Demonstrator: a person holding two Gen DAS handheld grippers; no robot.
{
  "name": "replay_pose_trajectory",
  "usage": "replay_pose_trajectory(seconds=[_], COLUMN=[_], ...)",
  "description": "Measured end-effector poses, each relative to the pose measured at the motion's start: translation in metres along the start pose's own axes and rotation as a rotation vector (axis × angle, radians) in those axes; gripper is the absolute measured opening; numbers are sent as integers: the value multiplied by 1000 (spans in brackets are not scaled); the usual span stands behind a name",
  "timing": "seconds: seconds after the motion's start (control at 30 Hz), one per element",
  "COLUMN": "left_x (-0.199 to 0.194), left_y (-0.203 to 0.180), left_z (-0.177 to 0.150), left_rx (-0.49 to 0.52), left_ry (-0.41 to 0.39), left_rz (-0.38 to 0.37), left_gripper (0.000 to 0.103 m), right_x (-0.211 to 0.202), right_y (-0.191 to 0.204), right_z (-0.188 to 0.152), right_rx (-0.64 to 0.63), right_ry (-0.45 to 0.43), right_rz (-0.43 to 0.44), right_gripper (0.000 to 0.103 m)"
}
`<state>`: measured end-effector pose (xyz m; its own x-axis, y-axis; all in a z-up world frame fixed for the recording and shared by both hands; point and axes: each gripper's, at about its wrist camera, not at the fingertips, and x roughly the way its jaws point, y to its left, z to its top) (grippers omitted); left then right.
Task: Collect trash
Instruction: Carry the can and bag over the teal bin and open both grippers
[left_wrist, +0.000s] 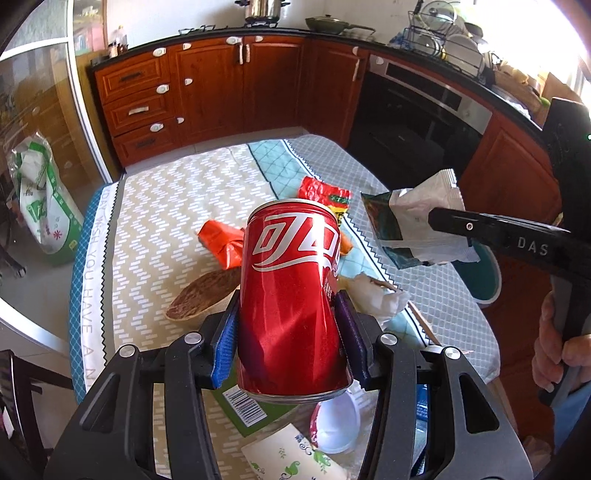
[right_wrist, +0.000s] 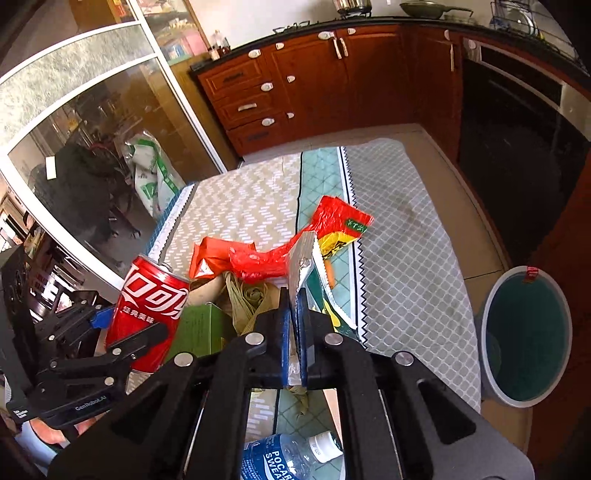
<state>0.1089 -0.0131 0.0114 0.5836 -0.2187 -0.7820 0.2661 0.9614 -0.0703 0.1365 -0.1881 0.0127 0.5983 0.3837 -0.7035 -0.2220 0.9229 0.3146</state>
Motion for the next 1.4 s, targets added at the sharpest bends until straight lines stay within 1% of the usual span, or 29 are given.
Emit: replay_pose_trajectory(seconds=[0.07, 0.17, 0.23, 0.33, 0.47, 0.57, 0.67, 0.7, 0.73, 0.77, 0.8, 0.83, 0.9, 0.97, 1.07, 1.17, 1.27, 1.3, 1.33, 1.4], left_x=[1, 2, 3, 12, 33, 49, 73, 80, 88, 96, 103, 113, 129, 145, 170, 199, 228, 240, 248, 259], left_y=[-10, -33, -52, -82, -130, -169, -206, -218, -229, -239, -251, -258, -275, -291, -316, -339, -357, -358, -362, -366], left_z=[4, 9, 11, 17, 27, 35, 43, 45, 47, 49, 51, 53, 54, 55, 54, 50, 44, 41, 39, 36], left_rx=[10, 59, 99, 154, 235, 292, 347, 367, 384, 398, 412, 422, 435, 455, 489, 524, 540, 543, 546, 544], left_ry=[3, 2, 1, 15, 45, 76, 131, 145, 158, 172, 185, 200, 230, 255, 300, 367, 447, 480, 500, 512], left_rz=[-20, -36, -54, -95, -148, -194, -241, -249, -256, -263, -270, -277, -285, -292, -297, -298, -295, -292, -278, -239], left_gripper=[51, 51, 51, 51, 51, 51, 51, 51, 51, 51, 51, 51, 51, 51, 51, 51, 51, 53, 57, 63], right_x=[-11, -25, -33, -43, -42, -34, -20, -16, -14, -13, -14, -16, -21, -25, -36, -44, -45, -46, -47, -45], right_y=[-7, -37, -69, -127, -198, -235, -263, -271, -278, -283, -287, -289, -295, -302, -308, -315, -325, -330, -334, -338], right_z=[1, -2, -8, -25, -49, -62, -73, -76, -81, -84, -86, -89, -91, -92, -94, -101, -110, -113, -115, -120], right_rx=[-2, 34, 86, 172, 284, 348, 409, 430, 450, 467, 480, 490, 508, 531, 552, 584, 613, 623, 632, 654], right_ry=[-25, -41, -38, -32, -2, 18, 50, 63, 73, 73, 67, 56, 38, 33, 5, -18, -12, -9, -6, 7], right_rz=[-23, -77, -116, -205, -299, -319, -300, -287, -274, -262, -256, -255, -257, -265, -319, -356, -371, -375, -379, -380], right_gripper=[4, 4, 4, 4, 4, 5, 8, 10, 17, 36, 47, 62, 64, 68, 76, 77, 77, 77, 77, 77])
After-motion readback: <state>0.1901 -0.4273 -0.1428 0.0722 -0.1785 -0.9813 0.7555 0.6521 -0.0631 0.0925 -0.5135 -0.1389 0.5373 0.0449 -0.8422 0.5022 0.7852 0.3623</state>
